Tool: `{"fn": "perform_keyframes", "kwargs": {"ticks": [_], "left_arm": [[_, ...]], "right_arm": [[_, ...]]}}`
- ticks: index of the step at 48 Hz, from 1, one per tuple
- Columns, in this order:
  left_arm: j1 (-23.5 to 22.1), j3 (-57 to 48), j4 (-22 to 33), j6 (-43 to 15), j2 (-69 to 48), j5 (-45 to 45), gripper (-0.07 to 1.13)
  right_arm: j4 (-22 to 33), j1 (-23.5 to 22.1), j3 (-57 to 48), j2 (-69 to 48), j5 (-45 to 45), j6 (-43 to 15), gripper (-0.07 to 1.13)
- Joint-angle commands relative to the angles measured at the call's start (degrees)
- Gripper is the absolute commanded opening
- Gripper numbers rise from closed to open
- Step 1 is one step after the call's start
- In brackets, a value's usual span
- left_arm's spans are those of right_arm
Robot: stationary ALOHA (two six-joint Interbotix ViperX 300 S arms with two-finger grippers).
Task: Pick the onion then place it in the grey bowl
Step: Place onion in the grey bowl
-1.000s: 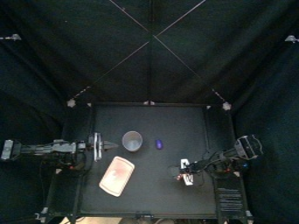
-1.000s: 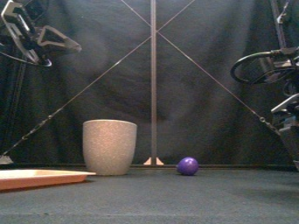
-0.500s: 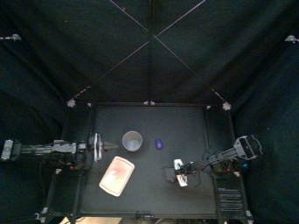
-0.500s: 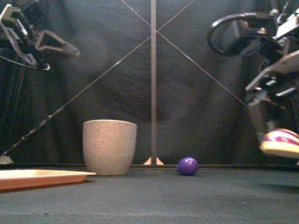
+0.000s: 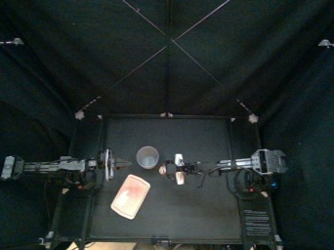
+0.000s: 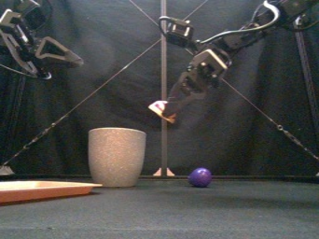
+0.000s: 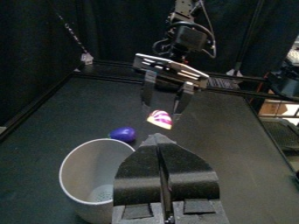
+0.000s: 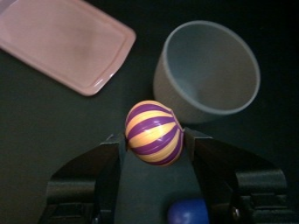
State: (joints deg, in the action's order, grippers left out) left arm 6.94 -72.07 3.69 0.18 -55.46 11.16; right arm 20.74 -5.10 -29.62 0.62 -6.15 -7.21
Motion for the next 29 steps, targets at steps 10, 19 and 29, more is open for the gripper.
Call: {"fn": "perform_keyframes", "kwargs": {"ticks": [10, 19, 29], "left_arm": [[0.26, -0.70, 2.72, -0.26, 0.18, 0.26, 0.05], [0.26, -0.70, 2.72, -0.26, 0.18, 0.35, 0.05], [0.26, -0.79, 2.72, -0.26, 0.18, 0.35, 0.05]], "right_arm": [[0.44, -4.22, 11.60, 6.24, 3.78, 0.09, 0.78], [0.18, -6.42, 15.38, 10.02, 4.39, 0.00, 0.79], [-0.62, -7.29, 17.84, 12.13, 4.48, 0.00, 0.82]]}}
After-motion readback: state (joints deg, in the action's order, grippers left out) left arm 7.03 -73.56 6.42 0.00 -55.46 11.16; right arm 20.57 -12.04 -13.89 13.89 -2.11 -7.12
